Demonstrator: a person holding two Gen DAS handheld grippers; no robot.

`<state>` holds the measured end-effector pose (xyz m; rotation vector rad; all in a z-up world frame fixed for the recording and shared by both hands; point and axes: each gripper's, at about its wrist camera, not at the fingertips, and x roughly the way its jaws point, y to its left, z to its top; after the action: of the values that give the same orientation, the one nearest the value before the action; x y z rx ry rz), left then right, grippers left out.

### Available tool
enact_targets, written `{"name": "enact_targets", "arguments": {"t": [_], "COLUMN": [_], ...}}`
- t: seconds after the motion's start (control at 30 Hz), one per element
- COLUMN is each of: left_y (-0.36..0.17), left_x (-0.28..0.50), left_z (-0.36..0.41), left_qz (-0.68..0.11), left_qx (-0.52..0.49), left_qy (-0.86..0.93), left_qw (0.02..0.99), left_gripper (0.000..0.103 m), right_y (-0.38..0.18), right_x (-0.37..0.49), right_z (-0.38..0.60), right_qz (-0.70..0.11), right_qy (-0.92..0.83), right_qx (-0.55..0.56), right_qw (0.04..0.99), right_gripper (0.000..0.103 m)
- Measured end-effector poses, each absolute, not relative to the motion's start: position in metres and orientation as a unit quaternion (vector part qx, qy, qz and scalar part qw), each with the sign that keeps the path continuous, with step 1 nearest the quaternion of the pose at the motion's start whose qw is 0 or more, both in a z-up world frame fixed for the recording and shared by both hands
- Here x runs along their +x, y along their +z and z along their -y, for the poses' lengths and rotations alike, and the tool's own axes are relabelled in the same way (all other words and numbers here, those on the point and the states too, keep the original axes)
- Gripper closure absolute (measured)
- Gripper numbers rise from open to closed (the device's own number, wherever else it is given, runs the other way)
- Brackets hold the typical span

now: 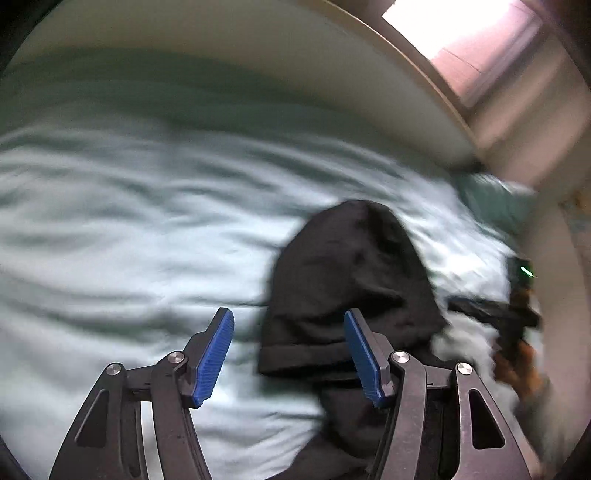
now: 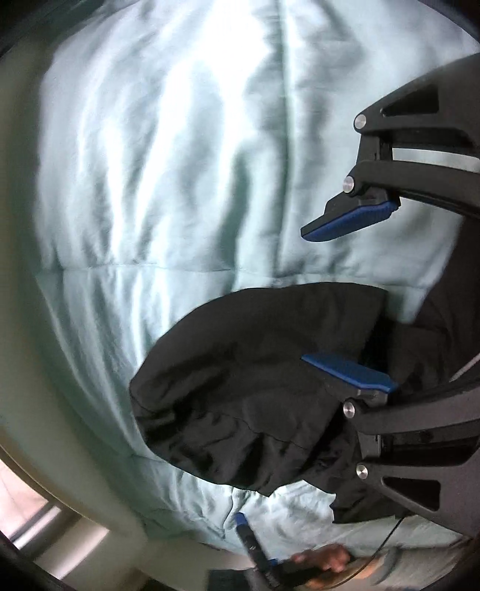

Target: Fold large clothes

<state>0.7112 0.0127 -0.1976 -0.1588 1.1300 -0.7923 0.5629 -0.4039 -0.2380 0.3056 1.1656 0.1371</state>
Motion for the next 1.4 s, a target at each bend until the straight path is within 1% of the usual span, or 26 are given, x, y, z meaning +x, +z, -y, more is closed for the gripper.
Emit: {"name": "enact_targets", "arguments": {"t": [0.1, 0.13, 0.2, 0.27, 0.33, 0.43, 0.47, 0.5, 0.53, 0.57, 0.63, 0.73, 0.83, 0.97, 1.1, 1.17, 1.27, 1.33, 1.4], "left_y": [-0.205, -0.211, -0.225, -0.233, -0.247, -0.255, -0.257, -0.256, -0.251, -0.245, -0.226, -0.191, -0.157, -0.106, -0.071, -0.064, -0.069, -0.089, -0.112], "left_x": [0.737, 0.745, 0.758, 0.766, 0.773, 0.772, 0.77, 0.769, 0.763, 0.759, 0.741, 0.71, 0.676, 0.607, 0.531, 0.498, 0.447, 0.412, 0.387], "left_z": [0.008, 0.016, 0.038, 0.038, 0.048, 0.058, 0.062, 0.063, 0.065, 0.063, 0.06, 0.049, 0.033, 0.012, -0.011, -0.012, -0.019, -0.026, -0.031], "left_qz": [-0.558, -0.568, -0.583, -0.592, -0.61, -0.613, -0.612, -0.608, -0.595, -0.584, -0.555, -0.522, -0.495, -0.46, -0.44, -0.436, -0.454, -0.48, -0.508], "left_qx": [-0.025, -0.024, -0.032, -0.037, -0.059, -0.047, -0.042, -0.029, -0.011, -0.003, 0.024, 0.039, 0.048, 0.075, 0.09, 0.095, 0.094, 0.084, 0.075], "left_qy": [-0.386, -0.391, -0.407, -0.415, -0.442, -0.443, -0.439, -0.432, -0.431, -0.433, -0.438, -0.448, -0.458, -0.468, -0.472, -0.469, -0.464, -0.46, -0.448], "left_qw": [0.734, 0.724, 0.702, 0.69, 0.655, 0.652, 0.657, 0.665, 0.678, 0.687, 0.706, 0.724, 0.737, 0.751, 0.759, 0.762, 0.755, 0.742, 0.732], "left_gripper": [0.039, 0.039, 0.039, 0.039, 0.039, 0.039, 0.044, 0.052, 0.069, 0.077, 0.085, 0.089, 0.091, 0.091, 0.091, 0.091, 0.091, 0.091, 0.091], "right_y": [-0.243, -0.237, -0.243, -0.248, -0.257, -0.272, -0.275, -0.277, -0.275, -0.272, -0.257, -0.229, -0.19, -0.139, -0.105, -0.096, -0.098, -0.107, -0.125], "right_x": [0.585, 0.588, 0.596, 0.612, 0.621, 0.634, 0.637, 0.64, 0.639, 0.638, 0.63, 0.61, 0.574, 0.511, 0.442, 0.4, 0.349, 0.32, 0.296], "right_z": [0.406, 0.401, 0.396, 0.393, 0.389, 0.386, 0.385, 0.382, 0.383, 0.378, 0.369, 0.353, 0.336, 0.311, 0.286, 0.271, 0.25, 0.241, 0.234], "right_qz": [-0.563, -0.565, -0.564, -0.565, -0.571, -0.584, -0.585, -0.584, -0.582, -0.579, -0.566, -0.541, -0.509, -0.467, -0.44, -0.43, -0.435, -0.448, -0.48], "right_qy": [0.097, 0.102, 0.116, 0.136, 0.145, 0.164, 0.166, 0.168, 0.169, 0.169, 0.169, 0.165, 0.162, 0.151, 0.137, 0.127, 0.118, 0.115, 0.117], "right_qx": [0.133, 0.129, 0.13, 0.142, 0.144, 0.154, 0.157, 0.157, 0.151, 0.144, 0.112, 0.078, 0.048, -0.001, -0.047, -0.061, -0.071, -0.077, -0.07], "right_qw": [0.809, 0.809, 0.807, 0.801, 0.795, 0.78, 0.778, 0.778, 0.781, 0.785, 0.799, 0.821, 0.844, 0.871, 0.886, 0.892, 0.89, 0.883, 0.866], "right_gripper": [0.037, 0.037, 0.037, 0.037, 0.037, 0.035, 0.039, 0.047, 0.059, 0.067, 0.077, 0.081, 0.082, 0.083, 0.083, 0.083, 0.083, 0.083, 0.079]}}
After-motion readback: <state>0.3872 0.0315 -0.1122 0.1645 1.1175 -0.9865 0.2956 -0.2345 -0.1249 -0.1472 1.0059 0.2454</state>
